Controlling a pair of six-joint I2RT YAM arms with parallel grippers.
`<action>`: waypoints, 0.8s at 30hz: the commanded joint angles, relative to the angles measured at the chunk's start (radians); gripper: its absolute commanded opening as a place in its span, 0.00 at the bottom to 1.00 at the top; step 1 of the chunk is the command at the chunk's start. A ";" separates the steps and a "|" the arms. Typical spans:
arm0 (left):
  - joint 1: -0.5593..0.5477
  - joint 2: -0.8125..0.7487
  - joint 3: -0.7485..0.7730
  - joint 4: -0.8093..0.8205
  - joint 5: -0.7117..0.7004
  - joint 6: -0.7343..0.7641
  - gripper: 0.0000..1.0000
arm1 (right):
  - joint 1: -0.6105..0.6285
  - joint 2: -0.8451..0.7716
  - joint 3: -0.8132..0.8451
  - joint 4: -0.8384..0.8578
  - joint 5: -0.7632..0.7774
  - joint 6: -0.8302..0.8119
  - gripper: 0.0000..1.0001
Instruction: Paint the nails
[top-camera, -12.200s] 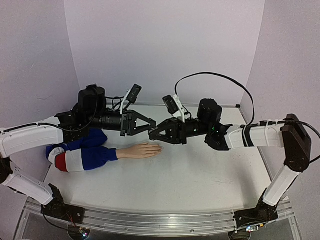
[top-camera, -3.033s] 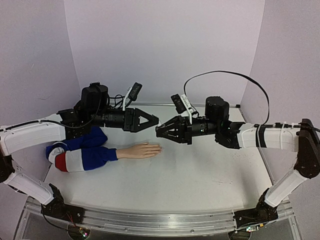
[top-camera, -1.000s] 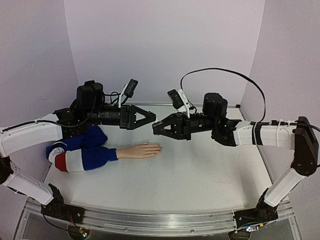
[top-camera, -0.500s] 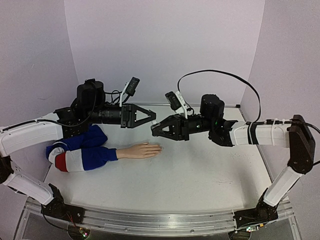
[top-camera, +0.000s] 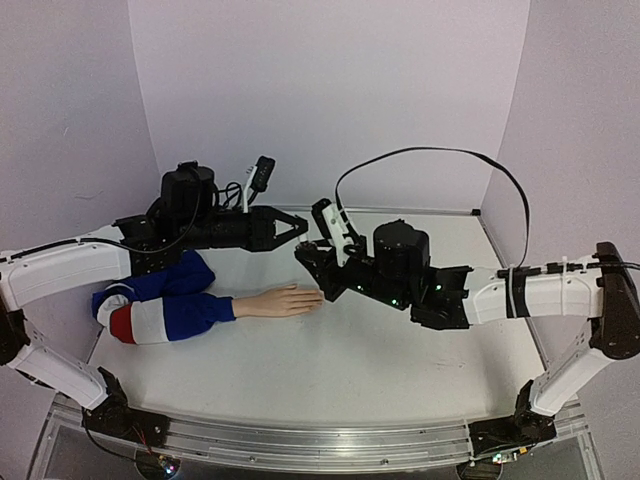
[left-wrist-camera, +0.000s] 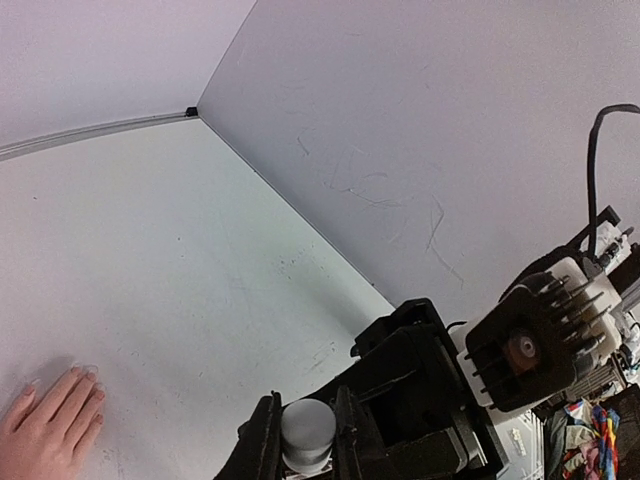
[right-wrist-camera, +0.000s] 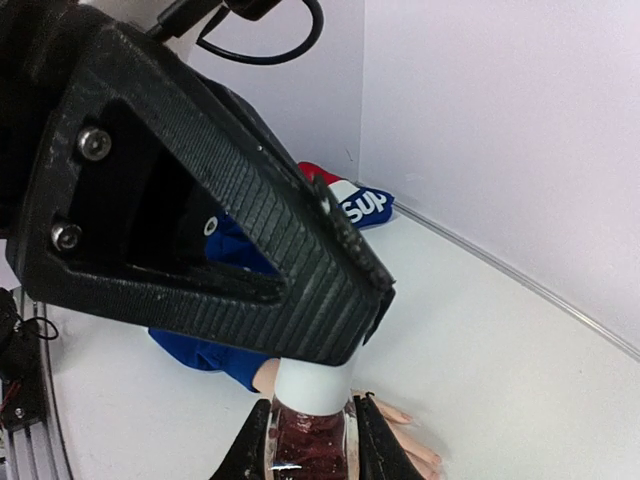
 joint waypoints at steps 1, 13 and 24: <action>-0.022 0.015 0.031 0.051 0.024 -0.011 0.10 | 0.002 -0.047 -0.010 0.118 0.116 -0.093 0.00; -0.016 -0.031 0.034 -0.107 -0.011 -0.040 0.77 | -0.121 -0.080 -0.051 0.074 -0.335 -0.040 0.00; -0.013 -0.006 0.222 -0.460 -0.022 -0.007 0.64 | -0.123 -0.039 0.005 -0.042 -0.408 -0.087 0.00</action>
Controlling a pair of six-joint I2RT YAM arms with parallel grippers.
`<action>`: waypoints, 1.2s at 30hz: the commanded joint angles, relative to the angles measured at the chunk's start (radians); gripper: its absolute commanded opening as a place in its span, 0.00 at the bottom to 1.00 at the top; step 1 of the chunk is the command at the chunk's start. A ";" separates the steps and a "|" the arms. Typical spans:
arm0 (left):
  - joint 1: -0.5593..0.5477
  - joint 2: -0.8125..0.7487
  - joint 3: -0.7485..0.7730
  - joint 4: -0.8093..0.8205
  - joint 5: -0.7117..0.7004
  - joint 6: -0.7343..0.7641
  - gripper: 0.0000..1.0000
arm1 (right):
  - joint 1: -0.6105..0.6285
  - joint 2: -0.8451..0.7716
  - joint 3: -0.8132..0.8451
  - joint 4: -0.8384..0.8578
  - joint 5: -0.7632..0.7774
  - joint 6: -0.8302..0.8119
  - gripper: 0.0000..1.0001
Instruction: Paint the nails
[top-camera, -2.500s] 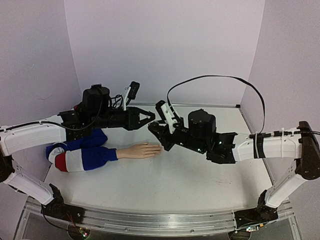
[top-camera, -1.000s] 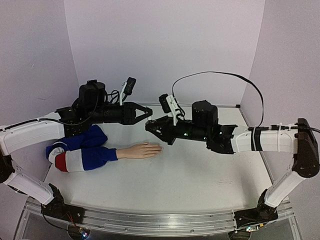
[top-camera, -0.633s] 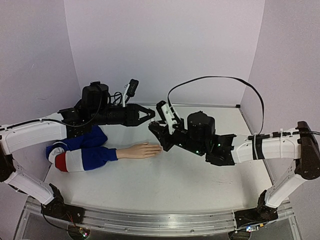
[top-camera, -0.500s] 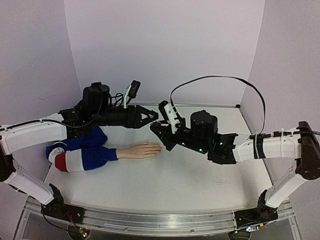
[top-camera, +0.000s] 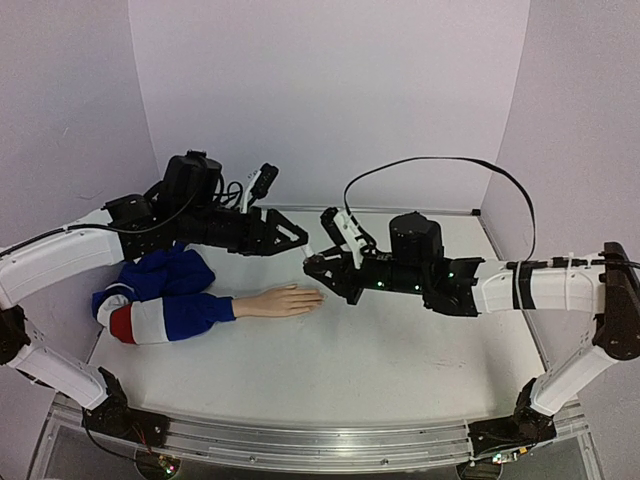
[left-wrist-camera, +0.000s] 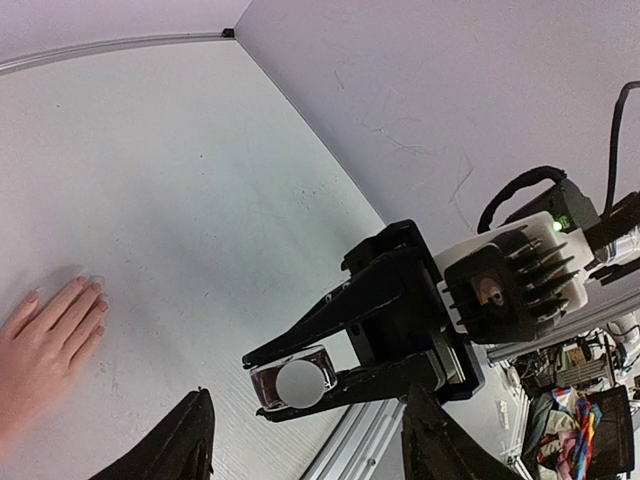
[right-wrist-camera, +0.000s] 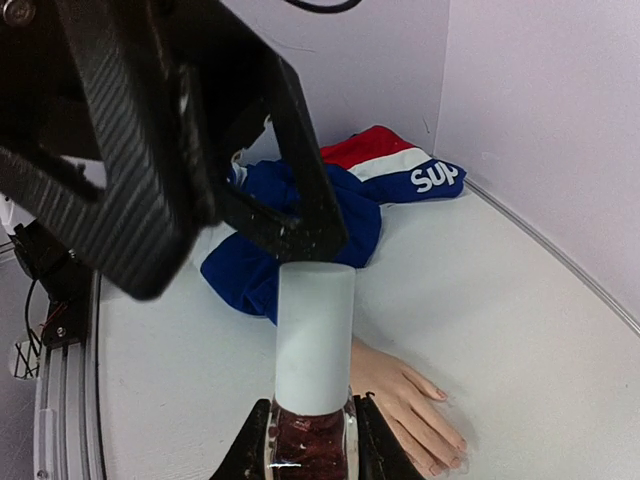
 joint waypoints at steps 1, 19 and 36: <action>0.004 -0.003 0.107 -0.137 -0.002 0.029 0.61 | 0.002 0.004 0.070 0.010 -0.052 -0.022 0.00; 0.001 0.073 0.159 -0.163 0.046 0.050 0.48 | 0.001 0.034 0.100 -0.012 -0.083 -0.025 0.00; -0.011 0.101 0.168 -0.164 0.034 0.051 0.26 | 0.002 0.043 0.105 -0.017 -0.092 -0.027 0.00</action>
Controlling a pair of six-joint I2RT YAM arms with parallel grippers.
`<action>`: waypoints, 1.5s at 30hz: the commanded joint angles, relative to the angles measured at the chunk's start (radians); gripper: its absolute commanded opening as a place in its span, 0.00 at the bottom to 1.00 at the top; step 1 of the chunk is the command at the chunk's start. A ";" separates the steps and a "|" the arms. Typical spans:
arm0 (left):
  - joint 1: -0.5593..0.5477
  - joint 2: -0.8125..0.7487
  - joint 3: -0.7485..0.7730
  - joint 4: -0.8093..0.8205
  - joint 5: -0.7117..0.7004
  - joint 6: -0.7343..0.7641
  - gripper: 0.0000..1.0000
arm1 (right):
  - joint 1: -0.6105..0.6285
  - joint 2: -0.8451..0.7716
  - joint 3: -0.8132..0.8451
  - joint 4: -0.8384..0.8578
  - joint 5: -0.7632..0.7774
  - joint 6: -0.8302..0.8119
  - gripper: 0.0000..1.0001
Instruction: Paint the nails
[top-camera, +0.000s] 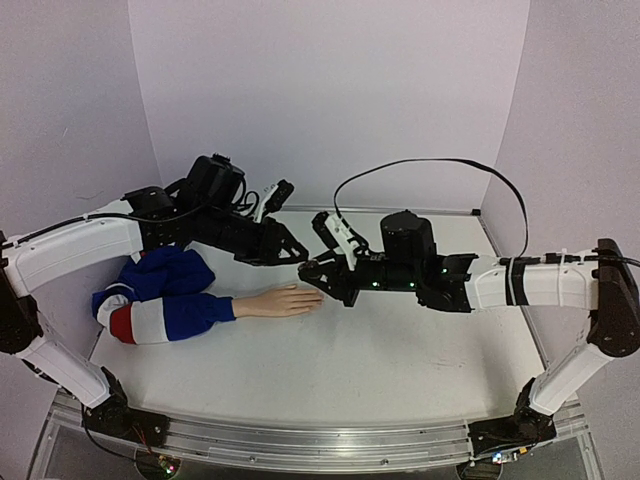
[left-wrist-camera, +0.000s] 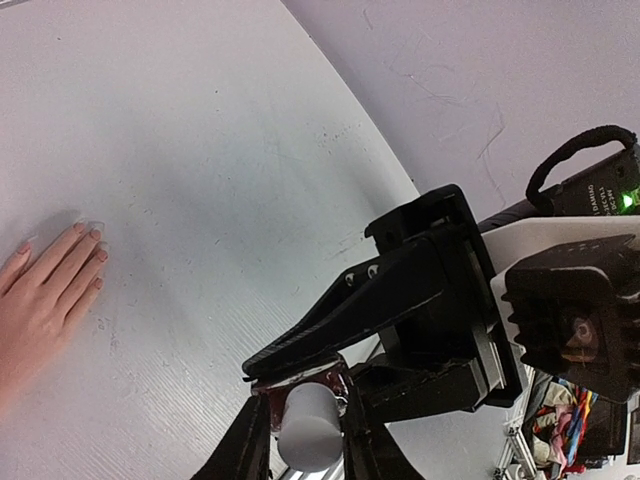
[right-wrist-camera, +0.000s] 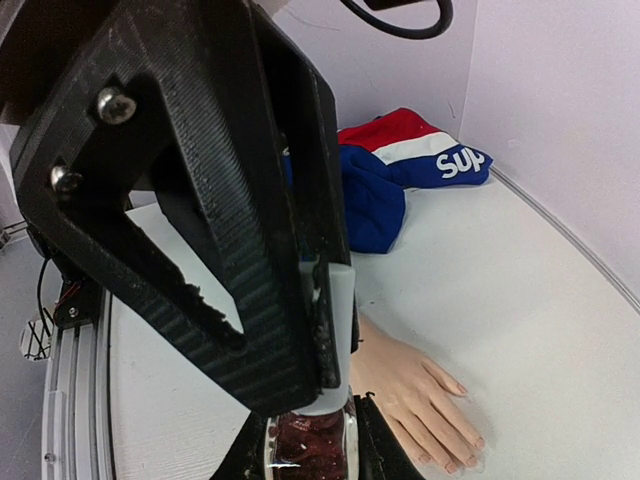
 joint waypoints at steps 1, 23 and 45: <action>-0.006 -0.007 0.061 0.017 -0.006 0.019 0.24 | 0.002 0.002 0.056 0.046 -0.029 -0.010 0.00; -0.006 -0.051 0.044 0.031 -0.065 0.012 0.05 | 0.003 0.001 0.033 0.043 -0.011 -0.019 0.00; -0.006 -0.081 0.024 0.037 -0.098 0.017 0.01 | 0.002 0.006 0.035 0.047 -0.016 -0.025 0.00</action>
